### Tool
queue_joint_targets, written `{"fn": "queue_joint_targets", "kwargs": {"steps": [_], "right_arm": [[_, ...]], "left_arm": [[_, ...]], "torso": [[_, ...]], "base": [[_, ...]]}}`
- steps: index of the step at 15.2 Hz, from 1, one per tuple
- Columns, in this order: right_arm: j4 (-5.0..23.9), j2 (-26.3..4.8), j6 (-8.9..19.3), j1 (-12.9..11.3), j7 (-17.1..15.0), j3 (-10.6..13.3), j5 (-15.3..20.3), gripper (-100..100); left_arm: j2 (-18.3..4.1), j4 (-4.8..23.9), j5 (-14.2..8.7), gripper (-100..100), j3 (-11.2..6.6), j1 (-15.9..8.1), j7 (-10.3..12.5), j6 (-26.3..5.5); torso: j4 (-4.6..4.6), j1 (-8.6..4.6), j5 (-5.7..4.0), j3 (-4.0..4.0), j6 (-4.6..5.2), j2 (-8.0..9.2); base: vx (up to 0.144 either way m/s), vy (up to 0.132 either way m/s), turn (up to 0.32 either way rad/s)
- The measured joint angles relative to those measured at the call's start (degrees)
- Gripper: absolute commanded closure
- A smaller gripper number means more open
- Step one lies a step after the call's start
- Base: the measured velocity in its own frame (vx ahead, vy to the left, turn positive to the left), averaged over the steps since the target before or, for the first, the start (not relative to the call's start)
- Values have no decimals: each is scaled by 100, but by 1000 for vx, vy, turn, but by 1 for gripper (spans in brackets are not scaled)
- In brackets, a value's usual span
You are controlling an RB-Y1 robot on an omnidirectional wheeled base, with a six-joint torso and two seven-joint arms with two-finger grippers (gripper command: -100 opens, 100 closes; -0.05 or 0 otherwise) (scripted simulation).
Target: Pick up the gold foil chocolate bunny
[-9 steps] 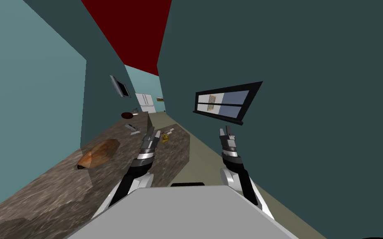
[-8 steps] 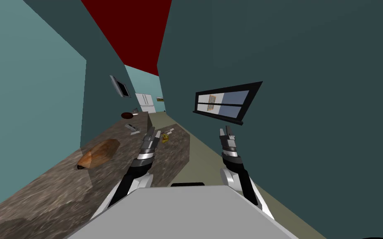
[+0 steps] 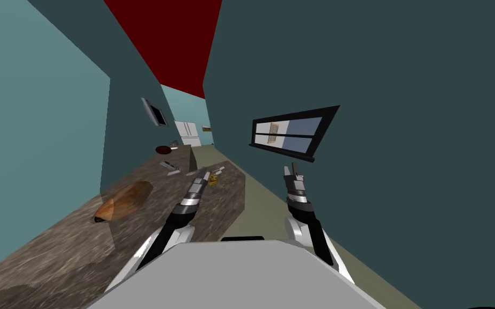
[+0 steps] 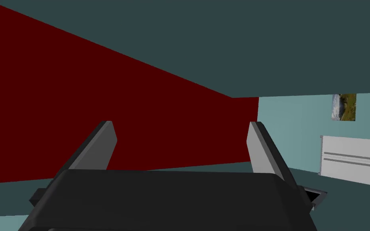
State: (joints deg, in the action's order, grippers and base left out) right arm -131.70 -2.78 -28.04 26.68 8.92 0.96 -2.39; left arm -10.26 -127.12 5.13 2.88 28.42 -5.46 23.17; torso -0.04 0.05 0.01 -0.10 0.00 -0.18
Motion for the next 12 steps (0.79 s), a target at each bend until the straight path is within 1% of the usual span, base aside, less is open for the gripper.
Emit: {"fn": "queue_joint_targets", "kwargs": {"steps": [4,6,9,12], "right_arm": [[0,0,0,0,0,0,0,0],[0,0,0,0,0,0,0,0],[0,0,0,0,0,0,0,0],[0,0,0,0,0,0,0,0]], "left_arm": [[-247,368,176,-100,-98,-47,-186,-54],[-380,599,260,-100,-191,-180,-268,-160],[-508,950,426,-100,-276,-267,-441,-246],[-597,1280,539,-100,-360,-376,-561,-283]], "torso": [[-1,2,0,-1,0,-2],[-1,0,0,-4,0,-6],[-2,3,1,-6,0,-10],[-2,3,1,-4,0,-6]], "base": [[43,7,-7],[57,2,-8],[58,13,-5],[49,9,-6]]}}
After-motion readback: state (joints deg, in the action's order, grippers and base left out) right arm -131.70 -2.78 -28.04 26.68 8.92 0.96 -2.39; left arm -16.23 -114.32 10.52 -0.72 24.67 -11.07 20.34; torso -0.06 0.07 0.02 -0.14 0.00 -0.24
